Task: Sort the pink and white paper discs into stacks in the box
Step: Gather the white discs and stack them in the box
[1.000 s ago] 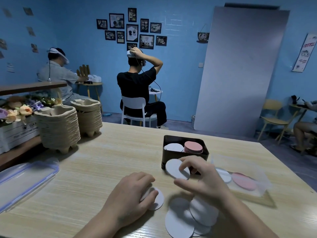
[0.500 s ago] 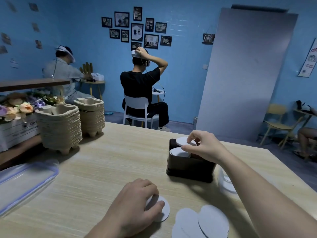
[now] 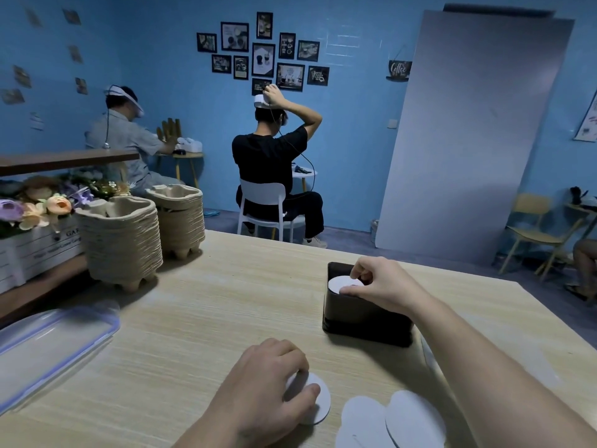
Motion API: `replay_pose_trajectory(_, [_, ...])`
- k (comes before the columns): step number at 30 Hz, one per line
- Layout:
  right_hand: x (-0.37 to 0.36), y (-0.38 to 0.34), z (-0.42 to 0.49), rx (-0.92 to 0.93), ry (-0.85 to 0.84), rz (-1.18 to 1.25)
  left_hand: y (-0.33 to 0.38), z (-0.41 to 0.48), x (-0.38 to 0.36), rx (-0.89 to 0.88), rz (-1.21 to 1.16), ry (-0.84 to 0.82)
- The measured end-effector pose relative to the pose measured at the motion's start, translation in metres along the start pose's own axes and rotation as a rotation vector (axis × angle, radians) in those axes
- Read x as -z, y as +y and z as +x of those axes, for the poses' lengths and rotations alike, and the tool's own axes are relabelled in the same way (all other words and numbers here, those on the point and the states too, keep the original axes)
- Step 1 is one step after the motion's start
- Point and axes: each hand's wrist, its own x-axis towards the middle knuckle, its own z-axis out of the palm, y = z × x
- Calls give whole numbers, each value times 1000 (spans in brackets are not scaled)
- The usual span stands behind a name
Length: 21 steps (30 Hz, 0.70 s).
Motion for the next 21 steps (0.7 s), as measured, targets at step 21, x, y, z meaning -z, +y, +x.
replay_pose_trajectory(21, [4, -3, -16, 123, 51, 1, 3, -2, 1, -6, -8, 34])
